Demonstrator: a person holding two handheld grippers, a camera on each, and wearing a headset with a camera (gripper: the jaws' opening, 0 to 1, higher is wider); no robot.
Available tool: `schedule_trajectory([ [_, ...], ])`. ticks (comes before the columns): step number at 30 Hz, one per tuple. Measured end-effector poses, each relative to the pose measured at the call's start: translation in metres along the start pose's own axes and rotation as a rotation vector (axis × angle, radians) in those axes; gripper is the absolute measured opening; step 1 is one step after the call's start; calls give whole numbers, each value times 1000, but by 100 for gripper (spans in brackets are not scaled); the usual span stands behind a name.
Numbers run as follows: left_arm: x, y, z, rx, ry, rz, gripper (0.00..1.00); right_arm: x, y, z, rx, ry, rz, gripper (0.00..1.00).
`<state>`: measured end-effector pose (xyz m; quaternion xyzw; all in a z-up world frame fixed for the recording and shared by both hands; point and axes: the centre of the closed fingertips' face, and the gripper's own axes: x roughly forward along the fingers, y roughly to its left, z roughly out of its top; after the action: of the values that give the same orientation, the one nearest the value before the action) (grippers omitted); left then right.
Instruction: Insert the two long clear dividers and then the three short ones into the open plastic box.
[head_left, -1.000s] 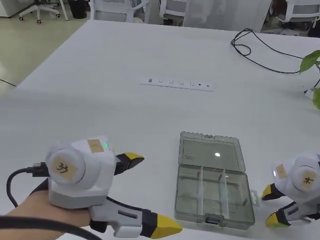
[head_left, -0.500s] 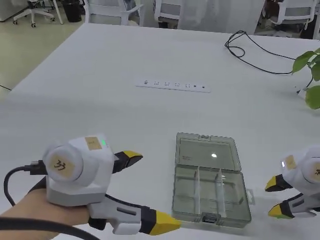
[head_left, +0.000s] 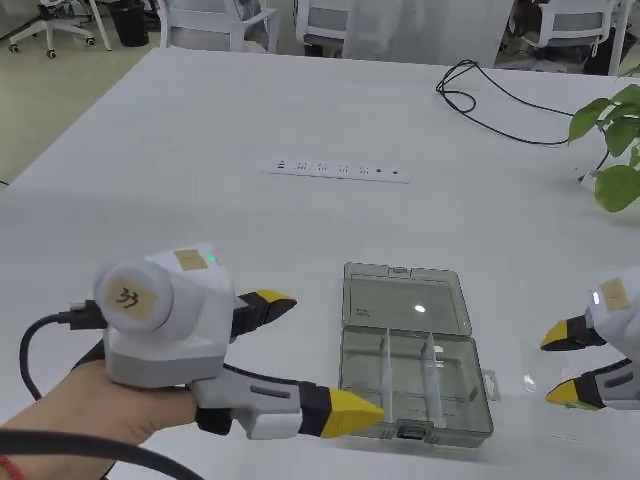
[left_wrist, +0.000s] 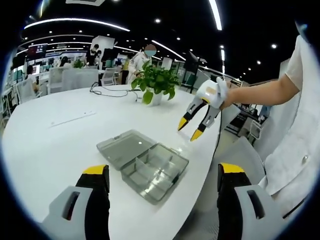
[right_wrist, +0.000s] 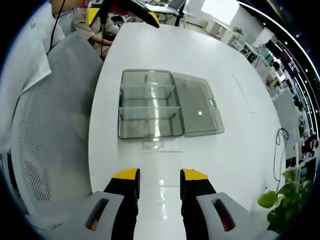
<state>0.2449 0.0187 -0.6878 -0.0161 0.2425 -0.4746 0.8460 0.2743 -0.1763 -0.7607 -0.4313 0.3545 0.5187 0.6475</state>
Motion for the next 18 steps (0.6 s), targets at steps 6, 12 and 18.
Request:
schedule_trajectory([
  [6,10,-9,13,-90,-31,-34,86,-16,3,25,-31,-26,-26,33],
  [12,20,-20,22,-174,-41,-75,79,-25,6,44,-56,-51,-42,33],
  [18,31,-32,27,-242,-42,-112,71,-32,10,63,-70,-70,-56,33],
])
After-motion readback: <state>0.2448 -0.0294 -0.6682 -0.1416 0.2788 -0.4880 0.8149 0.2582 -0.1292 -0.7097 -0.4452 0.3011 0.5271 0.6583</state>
